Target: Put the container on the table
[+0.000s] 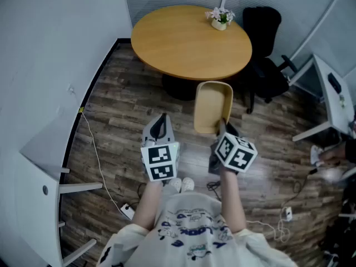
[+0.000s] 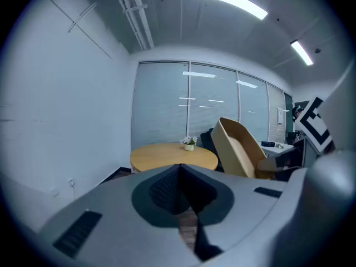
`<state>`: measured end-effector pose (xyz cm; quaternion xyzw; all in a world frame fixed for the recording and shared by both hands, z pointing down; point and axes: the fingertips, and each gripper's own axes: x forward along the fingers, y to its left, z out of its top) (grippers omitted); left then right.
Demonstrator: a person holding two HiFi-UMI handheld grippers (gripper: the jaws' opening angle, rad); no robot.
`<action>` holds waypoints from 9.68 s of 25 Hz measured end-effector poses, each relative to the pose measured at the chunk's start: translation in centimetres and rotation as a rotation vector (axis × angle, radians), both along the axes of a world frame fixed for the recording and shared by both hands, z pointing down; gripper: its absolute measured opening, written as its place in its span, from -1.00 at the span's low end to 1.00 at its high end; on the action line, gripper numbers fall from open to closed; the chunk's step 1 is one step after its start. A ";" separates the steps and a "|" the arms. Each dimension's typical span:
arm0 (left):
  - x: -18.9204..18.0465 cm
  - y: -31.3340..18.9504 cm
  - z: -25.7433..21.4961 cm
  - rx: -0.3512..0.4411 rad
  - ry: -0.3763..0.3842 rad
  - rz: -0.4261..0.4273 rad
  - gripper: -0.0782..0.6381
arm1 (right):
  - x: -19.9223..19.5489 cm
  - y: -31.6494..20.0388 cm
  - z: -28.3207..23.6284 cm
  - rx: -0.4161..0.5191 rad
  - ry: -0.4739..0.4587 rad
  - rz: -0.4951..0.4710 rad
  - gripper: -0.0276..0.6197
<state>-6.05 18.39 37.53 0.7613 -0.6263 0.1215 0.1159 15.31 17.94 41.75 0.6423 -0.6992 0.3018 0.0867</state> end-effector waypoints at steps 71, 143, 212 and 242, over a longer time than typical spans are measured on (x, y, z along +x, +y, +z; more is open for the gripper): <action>-1.7 -25.5 3.7 -0.063 0.019 0.043 -0.77 | -1.1 -24.7 3.6 -0.071 -0.005 0.061 -0.88; -0.7 -40.3 16.3 -0.428 0.023 -0.039 -0.77 | -0.8 -42.1 16.7 -0.456 0.053 -0.069 -0.88; 0.0 -46.9 1.6 -0.032 0.033 -0.006 -0.77 | -2.2 -48.4 -0.6 0.089 0.060 -0.064 -0.88; 1.3 -46.9 -2.8 0.078 0.026 -0.012 -0.77 | -2.8 -48.2 -4.7 0.228 0.059 -0.127 -0.88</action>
